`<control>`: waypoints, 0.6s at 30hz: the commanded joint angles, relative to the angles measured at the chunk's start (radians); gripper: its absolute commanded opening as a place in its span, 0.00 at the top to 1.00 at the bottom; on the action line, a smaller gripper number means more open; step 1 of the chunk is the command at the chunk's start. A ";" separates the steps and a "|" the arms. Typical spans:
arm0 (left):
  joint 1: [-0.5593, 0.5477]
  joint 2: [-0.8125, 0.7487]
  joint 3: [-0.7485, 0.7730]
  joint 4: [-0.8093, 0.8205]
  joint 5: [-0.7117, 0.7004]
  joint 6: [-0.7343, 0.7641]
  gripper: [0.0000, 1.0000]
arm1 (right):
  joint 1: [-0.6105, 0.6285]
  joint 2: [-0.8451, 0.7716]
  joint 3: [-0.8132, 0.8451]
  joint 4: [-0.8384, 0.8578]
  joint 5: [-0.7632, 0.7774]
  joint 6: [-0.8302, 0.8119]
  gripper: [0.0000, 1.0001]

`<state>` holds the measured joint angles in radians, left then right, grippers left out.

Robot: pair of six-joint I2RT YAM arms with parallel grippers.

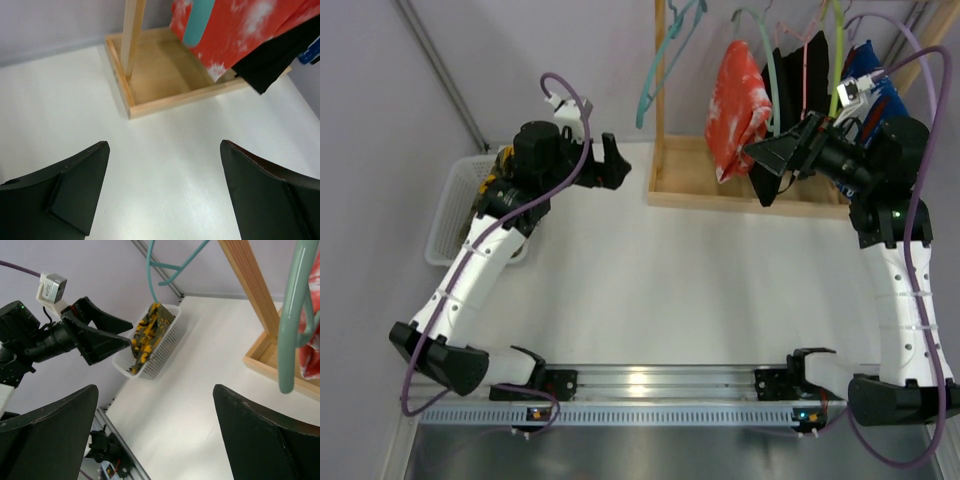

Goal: Remove the trousers from the hanger

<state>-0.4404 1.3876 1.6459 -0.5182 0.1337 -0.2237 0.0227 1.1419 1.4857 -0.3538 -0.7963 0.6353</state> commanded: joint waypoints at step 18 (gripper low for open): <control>0.031 -0.380 -0.659 0.279 0.233 -0.062 0.03 | -0.023 0.024 0.201 -0.125 0.140 -0.194 0.05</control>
<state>-0.4126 1.0328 1.0088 -0.3309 0.3374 -0.2710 0.0219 1.1198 1.5795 -0.5079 -0.6807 0.4480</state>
